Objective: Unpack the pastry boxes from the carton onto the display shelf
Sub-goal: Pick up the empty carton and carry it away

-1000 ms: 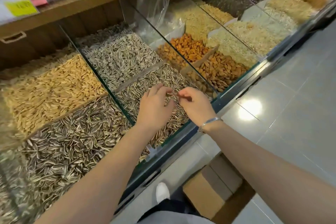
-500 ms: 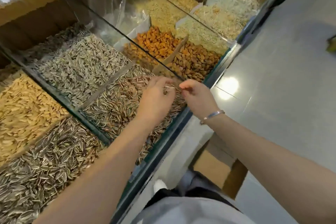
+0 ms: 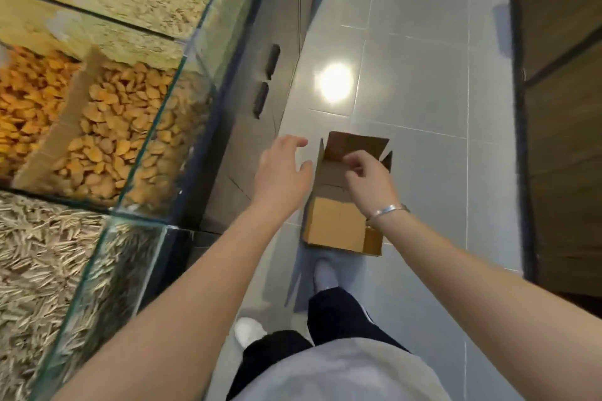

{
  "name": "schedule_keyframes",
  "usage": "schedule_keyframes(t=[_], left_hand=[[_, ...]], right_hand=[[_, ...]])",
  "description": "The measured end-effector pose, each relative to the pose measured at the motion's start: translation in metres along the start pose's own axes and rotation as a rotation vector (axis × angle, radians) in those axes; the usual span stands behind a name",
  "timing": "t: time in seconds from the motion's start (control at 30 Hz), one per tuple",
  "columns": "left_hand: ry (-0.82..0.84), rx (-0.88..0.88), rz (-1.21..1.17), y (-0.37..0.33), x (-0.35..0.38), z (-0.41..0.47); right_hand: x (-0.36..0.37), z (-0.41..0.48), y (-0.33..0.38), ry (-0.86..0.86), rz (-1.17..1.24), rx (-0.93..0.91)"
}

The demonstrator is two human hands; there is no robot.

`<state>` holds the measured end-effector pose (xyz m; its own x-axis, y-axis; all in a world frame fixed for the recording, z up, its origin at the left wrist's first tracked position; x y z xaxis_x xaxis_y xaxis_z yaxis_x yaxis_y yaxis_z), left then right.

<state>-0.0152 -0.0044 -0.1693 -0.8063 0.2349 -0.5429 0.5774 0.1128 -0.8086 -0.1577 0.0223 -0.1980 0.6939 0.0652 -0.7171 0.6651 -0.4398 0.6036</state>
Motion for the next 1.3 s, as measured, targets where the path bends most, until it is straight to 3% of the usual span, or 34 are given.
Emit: schedule_keyframes(t=[0.3, 0.77, 0.9, 1.03, 1.13, 1.3], left_hand=[[0.332, -0.251, 0.313, 0.106, 0.172, 0.114], [0.587, -0.515, 0.558, 0.364, 0.337, 0.226], [0.701, -0.598, 0.519, 0.399, 0.357, 0.225], [0.567, -0.63, 0.494, 0.398, 0.357, 0.232], [0.481, -0.672, 0.472, 0.374, 0.338, 0.241], [0.488, -0.647, 0.494, 0.294, 0.286, 0.252]], right_hand=[[0.043, 0.128, -0.199, 0.124, -0.17, 0.392], [0.202, 0.252, -0.429, 0.273, -0.239, 0.79], [0.238, 0.249, -0.459, 0.339, -0.264, 0.852], [0.236, 0.248, -0.464, 0.25, -0.333, 0.875], [0.212, 0.247, -0.442, 0.221, -0.353, 0.873], [0.138, 0.246, -0.376, 0.17, -0.369, 0.816]])
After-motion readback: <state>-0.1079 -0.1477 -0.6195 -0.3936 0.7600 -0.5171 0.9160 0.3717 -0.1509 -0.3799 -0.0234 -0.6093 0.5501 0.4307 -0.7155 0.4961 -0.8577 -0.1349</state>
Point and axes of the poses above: each hand's wrist, its own z-axis towards the middle knuckle, its own x-axis out of the palm, y = z × x, the point moved 3 cm from there along z, towards the middle knuckle, and after that the axes turned 11 degrees about -z, right-handed, at the moved point
